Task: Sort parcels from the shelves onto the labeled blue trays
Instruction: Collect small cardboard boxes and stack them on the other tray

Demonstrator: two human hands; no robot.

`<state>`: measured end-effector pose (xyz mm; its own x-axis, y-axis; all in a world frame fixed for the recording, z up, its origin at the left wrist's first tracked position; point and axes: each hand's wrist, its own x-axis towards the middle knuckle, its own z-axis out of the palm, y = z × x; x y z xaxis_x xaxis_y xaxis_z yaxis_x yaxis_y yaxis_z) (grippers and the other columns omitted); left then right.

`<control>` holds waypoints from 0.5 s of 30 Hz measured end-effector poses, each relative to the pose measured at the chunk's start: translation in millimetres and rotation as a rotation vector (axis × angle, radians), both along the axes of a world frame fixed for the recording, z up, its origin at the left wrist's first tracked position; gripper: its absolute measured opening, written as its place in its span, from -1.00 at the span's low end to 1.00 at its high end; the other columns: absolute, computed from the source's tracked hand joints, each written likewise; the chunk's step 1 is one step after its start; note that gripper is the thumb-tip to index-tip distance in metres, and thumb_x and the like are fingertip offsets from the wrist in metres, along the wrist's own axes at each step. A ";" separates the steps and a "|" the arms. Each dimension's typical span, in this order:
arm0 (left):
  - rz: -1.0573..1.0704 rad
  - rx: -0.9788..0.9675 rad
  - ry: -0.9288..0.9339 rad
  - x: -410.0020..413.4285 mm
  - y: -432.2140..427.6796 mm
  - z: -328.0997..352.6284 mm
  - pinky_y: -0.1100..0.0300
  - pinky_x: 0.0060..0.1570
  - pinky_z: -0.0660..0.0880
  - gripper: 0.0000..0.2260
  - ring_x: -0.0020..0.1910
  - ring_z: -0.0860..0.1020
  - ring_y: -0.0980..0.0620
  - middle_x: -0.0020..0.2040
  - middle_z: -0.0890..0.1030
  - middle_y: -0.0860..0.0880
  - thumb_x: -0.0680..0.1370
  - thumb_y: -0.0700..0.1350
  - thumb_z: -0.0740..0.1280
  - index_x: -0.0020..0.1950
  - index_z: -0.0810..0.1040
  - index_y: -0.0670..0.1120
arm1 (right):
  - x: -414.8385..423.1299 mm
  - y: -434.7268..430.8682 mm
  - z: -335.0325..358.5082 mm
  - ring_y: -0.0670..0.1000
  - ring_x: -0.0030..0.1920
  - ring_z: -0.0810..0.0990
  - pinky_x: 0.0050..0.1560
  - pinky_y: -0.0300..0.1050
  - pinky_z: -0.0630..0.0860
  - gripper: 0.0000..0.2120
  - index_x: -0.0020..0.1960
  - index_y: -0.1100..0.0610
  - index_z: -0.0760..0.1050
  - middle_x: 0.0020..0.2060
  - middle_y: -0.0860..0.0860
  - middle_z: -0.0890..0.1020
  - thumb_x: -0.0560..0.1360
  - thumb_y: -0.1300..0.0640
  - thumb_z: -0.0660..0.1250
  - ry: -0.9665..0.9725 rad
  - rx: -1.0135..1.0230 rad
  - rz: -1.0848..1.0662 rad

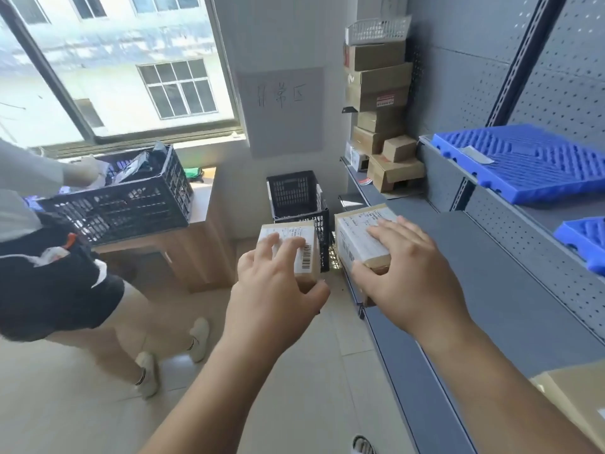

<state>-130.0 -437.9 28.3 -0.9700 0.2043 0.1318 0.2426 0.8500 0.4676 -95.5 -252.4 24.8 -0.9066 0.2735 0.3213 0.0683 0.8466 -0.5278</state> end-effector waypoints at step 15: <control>0.028 0.004 0.045 -213.5 92.1 15.3 -0.02 0.26 0.40 -0.48 0.50 0.16 -0.03 0.56 0.16 0.17 0.51 0.24 0.34 0.44 0.29 0.29 | -218.3 99.4 12.2 -0.01 0.53 0.30 0.48 -0.04 0.28 -0.46 0.38 0.08 0.55 0.41 -0.02 0.54 0.43 -0.03 0.44 0.065 -0.020 0.033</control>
